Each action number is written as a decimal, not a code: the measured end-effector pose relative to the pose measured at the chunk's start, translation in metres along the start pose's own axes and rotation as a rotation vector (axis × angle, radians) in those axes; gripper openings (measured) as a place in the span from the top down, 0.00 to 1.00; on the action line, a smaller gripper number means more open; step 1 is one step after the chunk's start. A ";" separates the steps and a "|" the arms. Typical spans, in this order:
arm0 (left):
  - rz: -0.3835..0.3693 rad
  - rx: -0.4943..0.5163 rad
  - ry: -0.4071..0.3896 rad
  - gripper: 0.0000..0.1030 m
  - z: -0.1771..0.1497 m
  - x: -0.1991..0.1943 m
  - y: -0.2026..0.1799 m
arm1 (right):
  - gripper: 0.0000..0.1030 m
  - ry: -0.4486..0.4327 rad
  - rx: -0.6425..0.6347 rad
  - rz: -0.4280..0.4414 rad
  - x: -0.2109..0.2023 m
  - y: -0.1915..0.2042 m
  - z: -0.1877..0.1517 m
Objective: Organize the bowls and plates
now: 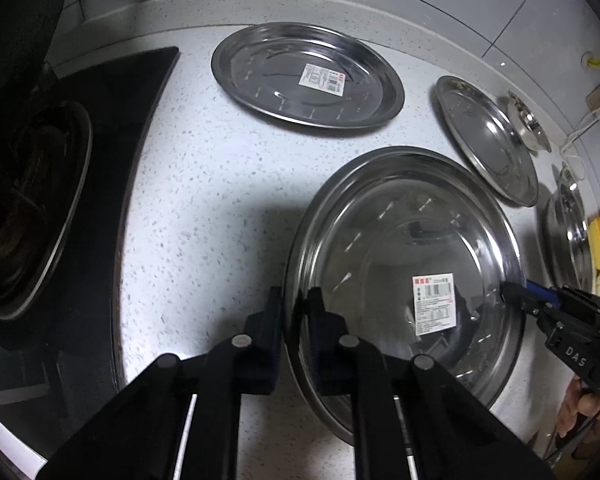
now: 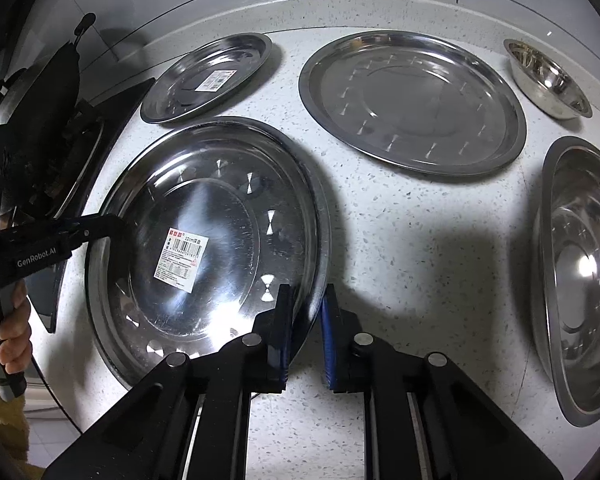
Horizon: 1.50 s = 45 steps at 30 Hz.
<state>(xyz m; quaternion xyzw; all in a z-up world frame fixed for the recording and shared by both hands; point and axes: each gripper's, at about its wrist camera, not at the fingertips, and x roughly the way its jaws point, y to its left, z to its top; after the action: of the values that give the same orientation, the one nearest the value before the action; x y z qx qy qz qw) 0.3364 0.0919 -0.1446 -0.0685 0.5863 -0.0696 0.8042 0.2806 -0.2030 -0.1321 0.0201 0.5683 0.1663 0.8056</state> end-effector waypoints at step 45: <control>0.051 0.012 -0.074 0.89 -0.094 -0.054 0.025 | 0.74 -0.002 -0.051 0.043 -0.010 0.047 -0.054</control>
<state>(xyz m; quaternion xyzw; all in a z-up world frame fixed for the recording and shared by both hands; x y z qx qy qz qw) 0.2312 0.1241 -0.1280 -0.0513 0.5574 -0.0501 0.8271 0.2162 -0.1698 -0.1320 0.0120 0.5625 0.1979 0.8027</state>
